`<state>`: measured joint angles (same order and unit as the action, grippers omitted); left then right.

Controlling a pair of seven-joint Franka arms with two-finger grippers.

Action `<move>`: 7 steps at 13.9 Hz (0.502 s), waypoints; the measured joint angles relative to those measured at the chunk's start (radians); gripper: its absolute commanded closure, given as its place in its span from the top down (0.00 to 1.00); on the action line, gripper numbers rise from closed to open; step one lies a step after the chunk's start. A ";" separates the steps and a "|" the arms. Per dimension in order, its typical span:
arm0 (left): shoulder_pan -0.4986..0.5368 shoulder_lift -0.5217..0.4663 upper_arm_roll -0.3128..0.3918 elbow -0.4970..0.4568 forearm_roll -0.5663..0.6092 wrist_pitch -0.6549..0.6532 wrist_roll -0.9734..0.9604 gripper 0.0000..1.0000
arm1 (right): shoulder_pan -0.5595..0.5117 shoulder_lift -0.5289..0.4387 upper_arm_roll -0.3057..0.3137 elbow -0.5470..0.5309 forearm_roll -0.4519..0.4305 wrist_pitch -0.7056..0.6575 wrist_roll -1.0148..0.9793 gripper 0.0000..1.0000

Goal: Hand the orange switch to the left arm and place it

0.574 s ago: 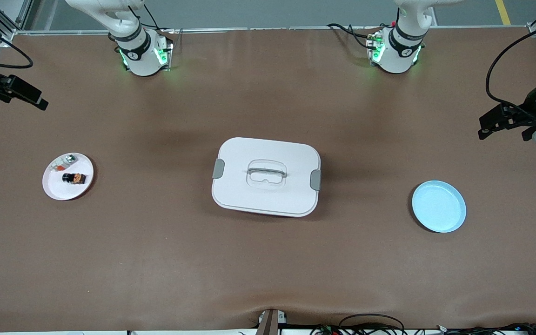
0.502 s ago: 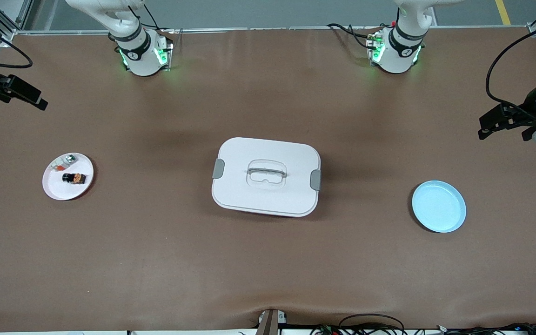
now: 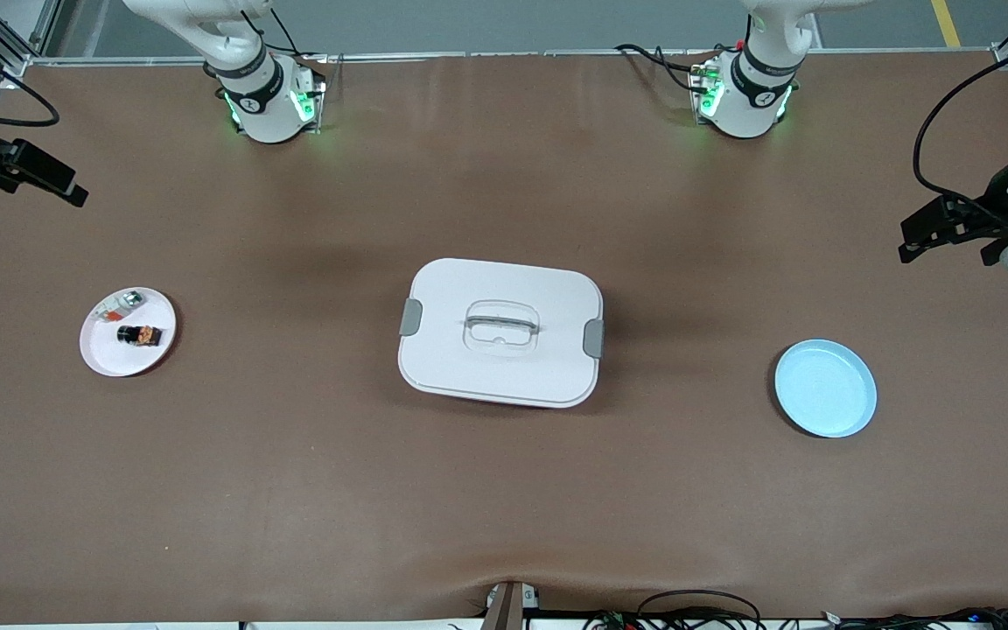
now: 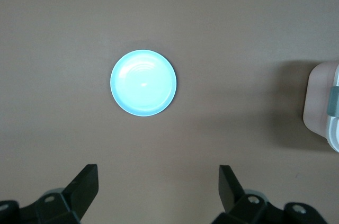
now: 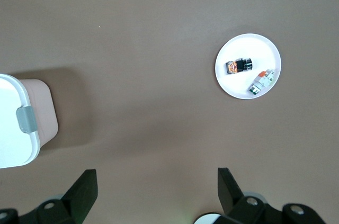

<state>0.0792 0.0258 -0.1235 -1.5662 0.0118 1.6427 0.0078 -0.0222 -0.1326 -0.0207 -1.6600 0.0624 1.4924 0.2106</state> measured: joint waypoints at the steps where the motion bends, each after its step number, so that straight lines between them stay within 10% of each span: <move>1: 0.000 0.000 0.000 0.000 0.000 0.000 0.000 1.00 | 0.000 0.000 0.001 0.001 0.000 0.001 0.000 1.00; 7: 0.000 0.000 0.000 0.000 0.000 0.000 0.000 1.00 | 0.000 0.000 0.001 0.021 0.000 0.017 0.000 1.00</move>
<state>0.0796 0.0261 -0.1235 -1.5662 0.0118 1.6427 0.0078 -0.0222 -0.1331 -0.0198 -1.6392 0.0624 1.5090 0.2105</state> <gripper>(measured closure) 0.000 0.000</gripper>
